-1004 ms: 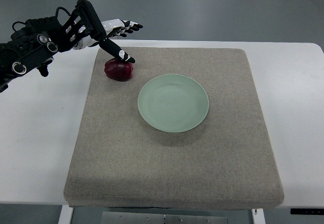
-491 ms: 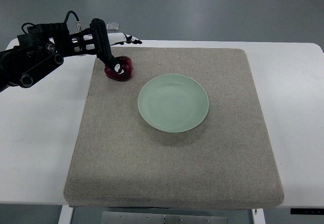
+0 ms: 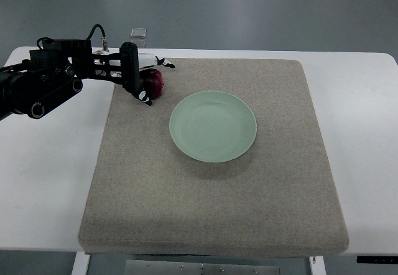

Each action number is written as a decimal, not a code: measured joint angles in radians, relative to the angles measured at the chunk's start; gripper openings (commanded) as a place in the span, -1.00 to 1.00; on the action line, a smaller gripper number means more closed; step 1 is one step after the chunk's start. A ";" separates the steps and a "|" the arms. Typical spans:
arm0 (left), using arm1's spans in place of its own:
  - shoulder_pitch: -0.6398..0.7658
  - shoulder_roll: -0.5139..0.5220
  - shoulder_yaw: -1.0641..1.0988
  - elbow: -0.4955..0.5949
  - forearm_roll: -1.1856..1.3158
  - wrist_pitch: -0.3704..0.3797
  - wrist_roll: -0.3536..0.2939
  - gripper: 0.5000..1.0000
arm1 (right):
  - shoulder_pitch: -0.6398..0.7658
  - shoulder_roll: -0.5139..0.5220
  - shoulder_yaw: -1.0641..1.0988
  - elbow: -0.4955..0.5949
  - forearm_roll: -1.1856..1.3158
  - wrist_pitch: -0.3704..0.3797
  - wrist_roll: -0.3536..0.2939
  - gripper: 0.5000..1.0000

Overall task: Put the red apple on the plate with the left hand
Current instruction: 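Close the left hand fingers around the red apple, then carry the apple with the left hand over the green plate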

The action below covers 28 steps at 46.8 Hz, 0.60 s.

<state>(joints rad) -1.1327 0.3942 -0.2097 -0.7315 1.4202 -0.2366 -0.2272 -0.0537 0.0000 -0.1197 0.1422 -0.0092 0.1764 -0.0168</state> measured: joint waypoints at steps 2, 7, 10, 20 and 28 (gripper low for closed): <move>0.001 0.000 0.001 0.000 0.000 0.007 0.000 0.95 | 0.000 0.000 0.000 0.000 0.000 0.000 0.000 0.86; 0.002 0.000 0.001 0.003 -0.001 0.014 0.000 0.85 | 0.000 0.000 0.000 0.000 0.000 0.000 0.000 0.86; 0.002 0.000 0.001 0.005 -0.002 0.015 0.000 0.59 | 0.000 0.000 0.000 0.000 0.000 0.000 0.000 0.86; 0.002 0.000 0.001 0.007 0.003 0.016 -0.001 0.11 | 0.000 0.000 0.000 0.000 0.000 0.000 0.000 0.86; 0.002 0.000 0.002 0.009 0.005 0.016 -0.001 -0.15 | 0.000 0.000 0.000 0.000 0.000 0.000 0.000 0.86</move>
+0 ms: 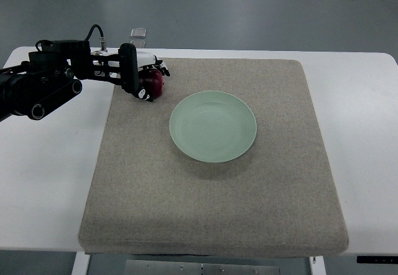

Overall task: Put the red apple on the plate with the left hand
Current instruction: 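Carry the apple with the left hand over the green plate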

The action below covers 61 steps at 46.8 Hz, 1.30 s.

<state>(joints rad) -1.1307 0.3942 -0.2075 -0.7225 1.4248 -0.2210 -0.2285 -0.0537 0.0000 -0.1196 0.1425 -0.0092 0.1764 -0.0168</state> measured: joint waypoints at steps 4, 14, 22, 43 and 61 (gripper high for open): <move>-0.001 0.000 0.004 0.000 0.000 -0.001 0.000 -0.33 | 0.000 0.000 0.000 0.000 0.000 0.000 0.000 0.85; -0.014 -0.004 0.005 -0.001 -0.009 -0.001 0.000 -0.29 | 0.000 0.000 0.000 0.000 0.000 0.000 0.000 0.86; -0.032 -0.013 -0.009 -0.021 -0.015 0.001 0.000 -0.27 | 0.000 0.000 0.000 0.000 0.000 0.000 0.000 0.86; -0.048 -0.027 -0.014 -0.246 -0.020 0.003 0.002 -0.22 | 0.000 0.000 0.000 0.000 0.000 0.000 0.000 0.86; -0.020 -0.083 -0.004 -0.302 -0.017 0.000 0.002 -0.09 | 0.000 0.000 0.000 0.000 0.000 0.000 0.000 0.86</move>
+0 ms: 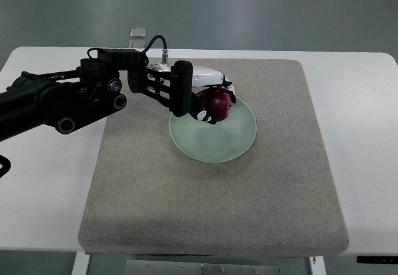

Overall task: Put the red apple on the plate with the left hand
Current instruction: 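Carry the apple with the left hand over the green plate, then open the left hand to release the apple onto the plate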

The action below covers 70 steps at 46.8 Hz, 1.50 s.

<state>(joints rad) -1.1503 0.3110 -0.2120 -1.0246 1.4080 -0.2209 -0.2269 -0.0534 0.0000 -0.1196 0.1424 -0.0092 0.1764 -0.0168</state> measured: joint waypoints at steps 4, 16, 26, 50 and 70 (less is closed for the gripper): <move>0.007 -0.014 0.002 0.003 0.000 0.000 0.000 -0.07 | 0.000 0.000 0.000 0.000 0.000 0.000 0.000 0.86; 0.035 -0.024 0.005 0.012 0.004 0.000 0.000 0.20 | 0.000 0.000 0.000 0.000 0.000 0.000 0.000 0.86; 0.040 -0.024 0.005 0.014 0.005 0.000 0.001 0.53 | 0.000 0.000 0.000 0.000 0.000 0.000 0.000 0.86; 0.041 -0.022 0.003 0.017 -0.004 0.000 0.000 0.86 | 0.000 0.000 0.000 0.000 0.000 0.000 0.000 0.86; 0.040 -0.003 -0.011 0.156 -0.006 0.002 0.000 0.86 | 0.000 0.000 0.000 -0.001 0.000 0.000 0.000 0.86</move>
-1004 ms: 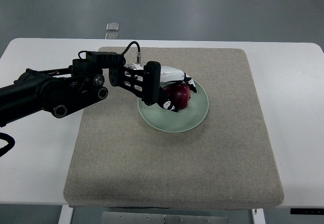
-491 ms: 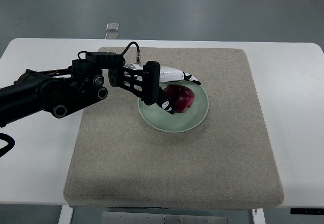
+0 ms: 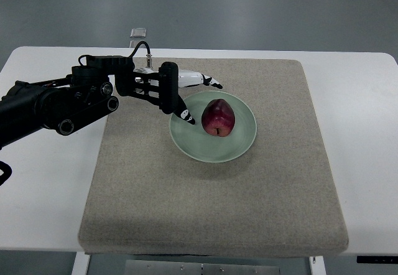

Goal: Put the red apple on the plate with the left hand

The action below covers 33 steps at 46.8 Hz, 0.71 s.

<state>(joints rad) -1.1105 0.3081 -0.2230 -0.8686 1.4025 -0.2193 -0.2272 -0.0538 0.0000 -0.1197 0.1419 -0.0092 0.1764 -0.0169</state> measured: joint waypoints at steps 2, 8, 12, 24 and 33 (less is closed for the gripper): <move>0.000 0.003 -0.001 0.010 -0.001 0.001 0.000 0.86 | 0.000 0.000 0.000 0.000 0.000 0.000 0.000 0.86; 0.000 0.013 -0.007 0.025 -0.008 0.002 0.000 0.86 | 0.000 0.000 0.000 0.000 0.000 0.000 0.000 0.86; 0.000 0.018 -0.015 0.044 -0.018 0.002 0.000 0.86 | 0.000 0.000 0.000 0.000 0.000 0.000 0.000 0.86; -0.001 0.012 -0.017 0.185 -0.083 0.089 -0.026 0.96 | 0.000 0.000 0.000 0.000 0.000 0.000 0.000 0.86; 0.000 0.004 -0.015 0.238 -0.283 0.167 -0.027 0.96 | 0.000 0.000 0.000 0.000 0.000 0.000 0.000 0.86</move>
<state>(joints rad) -1.1107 0.3118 -0.2384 -0.6304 1.1195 -0.0521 -0.2546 -0.0536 0.0000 -0.1196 0.1421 -0.0092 0.1764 -0.0168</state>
